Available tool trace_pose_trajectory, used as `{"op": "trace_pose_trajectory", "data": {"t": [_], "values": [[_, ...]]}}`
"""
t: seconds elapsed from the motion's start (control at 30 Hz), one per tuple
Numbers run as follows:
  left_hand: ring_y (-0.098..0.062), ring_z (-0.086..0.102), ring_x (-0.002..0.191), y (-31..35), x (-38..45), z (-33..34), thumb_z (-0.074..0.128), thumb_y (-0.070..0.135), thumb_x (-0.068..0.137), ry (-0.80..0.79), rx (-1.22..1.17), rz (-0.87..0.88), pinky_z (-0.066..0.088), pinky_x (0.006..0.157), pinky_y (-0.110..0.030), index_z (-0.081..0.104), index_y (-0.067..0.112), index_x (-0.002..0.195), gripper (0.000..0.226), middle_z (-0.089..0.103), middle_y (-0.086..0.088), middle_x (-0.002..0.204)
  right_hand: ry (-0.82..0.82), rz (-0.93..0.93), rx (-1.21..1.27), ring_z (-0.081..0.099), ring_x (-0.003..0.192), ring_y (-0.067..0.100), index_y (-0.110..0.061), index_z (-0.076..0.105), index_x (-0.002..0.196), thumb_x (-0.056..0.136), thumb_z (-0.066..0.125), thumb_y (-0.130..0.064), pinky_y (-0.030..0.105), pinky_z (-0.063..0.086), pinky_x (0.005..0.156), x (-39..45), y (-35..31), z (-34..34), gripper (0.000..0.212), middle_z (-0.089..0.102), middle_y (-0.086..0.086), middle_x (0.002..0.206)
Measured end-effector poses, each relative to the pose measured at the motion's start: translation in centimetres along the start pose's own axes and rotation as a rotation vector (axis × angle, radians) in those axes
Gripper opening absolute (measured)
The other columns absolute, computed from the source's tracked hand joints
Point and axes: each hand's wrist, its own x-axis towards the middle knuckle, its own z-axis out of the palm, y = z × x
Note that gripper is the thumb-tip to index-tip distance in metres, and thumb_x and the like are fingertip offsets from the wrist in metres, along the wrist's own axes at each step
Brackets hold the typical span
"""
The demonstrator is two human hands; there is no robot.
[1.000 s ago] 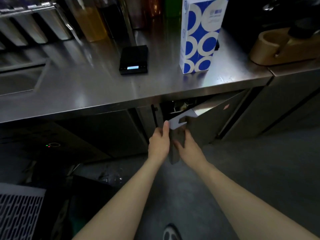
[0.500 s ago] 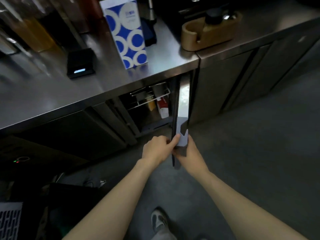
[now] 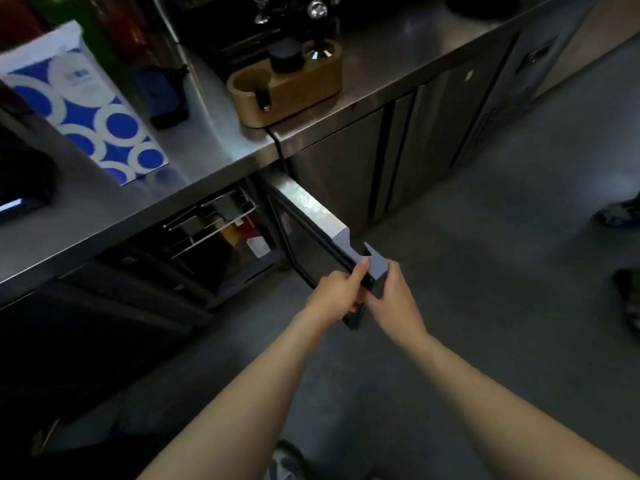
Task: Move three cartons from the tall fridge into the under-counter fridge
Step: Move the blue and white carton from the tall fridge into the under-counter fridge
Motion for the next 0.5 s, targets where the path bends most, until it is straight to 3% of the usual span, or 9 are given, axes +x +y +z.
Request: {"op": "trace_pose_trajectory", "data": {"t": [0.17,0.3,0.5], "values": [[-0.021,0.076,0.082,3.5,1.8,1.2,0.024,0.086,0.090,-0.052,-0.080,-0.047,0.063,0.071,-0.036,0.074,0.016,0.093,0.085,0.078,-0.001,0.089,-0.007,-0.004,0.001,0.058,0.124,0.015,-0.025,0.043,0.140,0.092,0.069,-0.039,0.044,0.052,0.101,2.6,0.6,-2.9,0.057,0.060,-0.004,0.135],[-0.023,0.075,0.087,4.4,2.0,1.5,0.024,0.083,0.093,-0.055,-0.106,-0.073,0.063,0.074,-0.038,0.074,0.013,0.100,0.087,0.078,-0.006,0.095,-0.021,0.005,-0.013,0.060,0.117,0.008,-0.031,0.042,0.140,0.094,0.069,-0.039,0.027,0.051,0.089,3.5,0.9,-3.6,0.054,0.061,-0.009,0.129],[-0.020,0.074,0.089,5.0,1.2,1.2,0.026,0.087,0.089,-0.072,-0.215,-0.135,0.059,0.061,-0.032,0.068,0.022,0.091,0.077,0.075,-0.001,0.096,-0.001,0.003,-0.044,0.056,0.126,0.014,-0.030,0.032,0.149,0.090,0.072,-0.043,0.035,0.051,0.099,3.8,0.4,-3.9,0.073,0.053,-0.005,0.139]]}}
